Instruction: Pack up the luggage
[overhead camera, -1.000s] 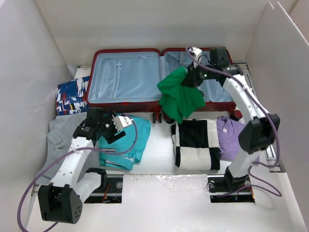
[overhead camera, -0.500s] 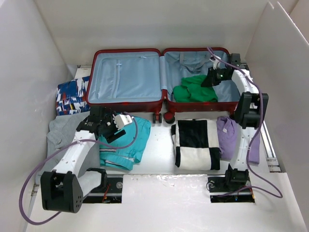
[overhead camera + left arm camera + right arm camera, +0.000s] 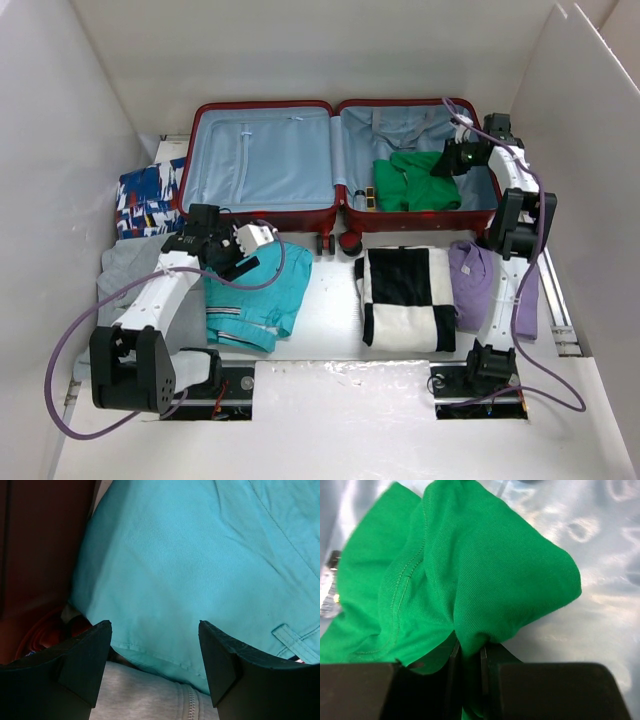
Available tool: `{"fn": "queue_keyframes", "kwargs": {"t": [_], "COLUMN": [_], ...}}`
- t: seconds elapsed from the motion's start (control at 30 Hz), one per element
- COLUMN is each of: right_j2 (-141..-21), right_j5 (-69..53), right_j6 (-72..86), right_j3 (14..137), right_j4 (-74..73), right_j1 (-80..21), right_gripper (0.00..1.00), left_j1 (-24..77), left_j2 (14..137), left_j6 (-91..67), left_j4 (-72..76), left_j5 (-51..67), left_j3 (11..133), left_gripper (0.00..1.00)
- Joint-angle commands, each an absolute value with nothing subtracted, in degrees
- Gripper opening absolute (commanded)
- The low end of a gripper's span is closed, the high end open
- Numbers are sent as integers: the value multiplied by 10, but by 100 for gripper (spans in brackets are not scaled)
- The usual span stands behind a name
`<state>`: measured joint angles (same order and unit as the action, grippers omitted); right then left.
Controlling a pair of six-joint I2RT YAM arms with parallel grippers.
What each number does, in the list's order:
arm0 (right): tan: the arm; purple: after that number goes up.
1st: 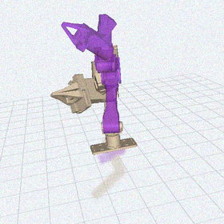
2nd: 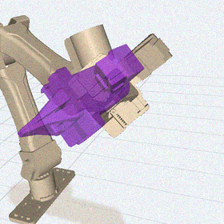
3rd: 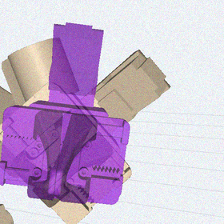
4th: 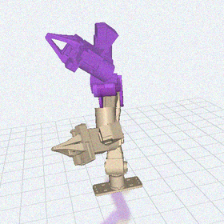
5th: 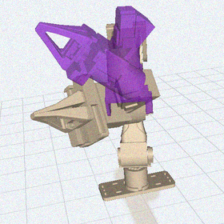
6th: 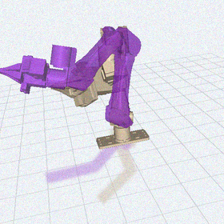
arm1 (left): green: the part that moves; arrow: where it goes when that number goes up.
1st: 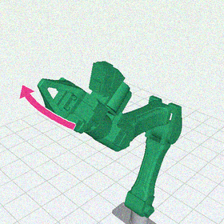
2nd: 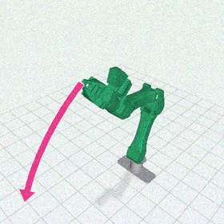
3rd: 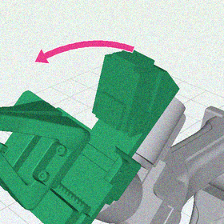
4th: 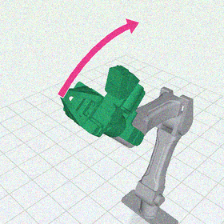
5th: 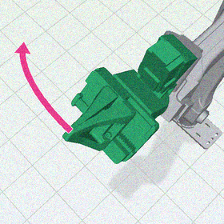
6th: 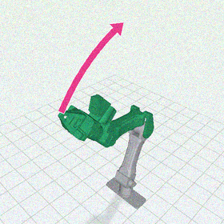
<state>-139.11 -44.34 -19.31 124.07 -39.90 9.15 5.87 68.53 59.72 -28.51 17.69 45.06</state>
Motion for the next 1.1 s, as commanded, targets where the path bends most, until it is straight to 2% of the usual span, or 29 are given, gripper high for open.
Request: {"fn": "queue_keyframes", "kwargs": {"t": [0.0,0.07,0.13,0.17,0.33,0.43,0.57,0.67,0.77,0.8,0.87,0.93,1.07], "right_j2": [-1360,-1360,-1360,-1347,-1296,-1247,-1158,-1153,-1202,-1215,-1235,-1240,-1245], "right_j5": [-391,-374,-367,-362,-308,-225,-162,-174,-169,-169,-145,-87,-43], "right_j6": [-201,-217,-217,-217,-210,-197,-204,-216,-194,-183,-161,-129,-116], "right_j3": [1248,1242,1247,1247,1253,1253,1156,1121,1159,1169,1184,1179,1163], "right_j4": [-378,-402,-408,-414,-419,-426,-354,-331,-358,-364,-370,-370,-356], "right_j1": [109,109,109,109,109,104,58,11,-12,-12,-19,-32,-49], "right_gripper": [13,44,91,100,100,100,100,100,91,85,80,71,68], "left_j1": [55,55,55,55,55,55,55,55,55,55,55,55,55], "left_j2": [686,686,686,686,681,671,671,671,665,664,658,653,648], "left_j6": [605,605,610,610,610,610,610,610,610,610,610,610,610], "left_j4": [-287,-281,-281,-281,-293,-293,-298,-292,-292,-292,-292,-292,-292], "left_j5": [175,175,175,175,181,181,181,181,181,181,181,176,176], "left_j3": [473,473,473,473,478,478,478,472,472,467,467,454,443], "left_gripper": [67,67,67,67,67,67,67,67,67,67,67,67,67]}}
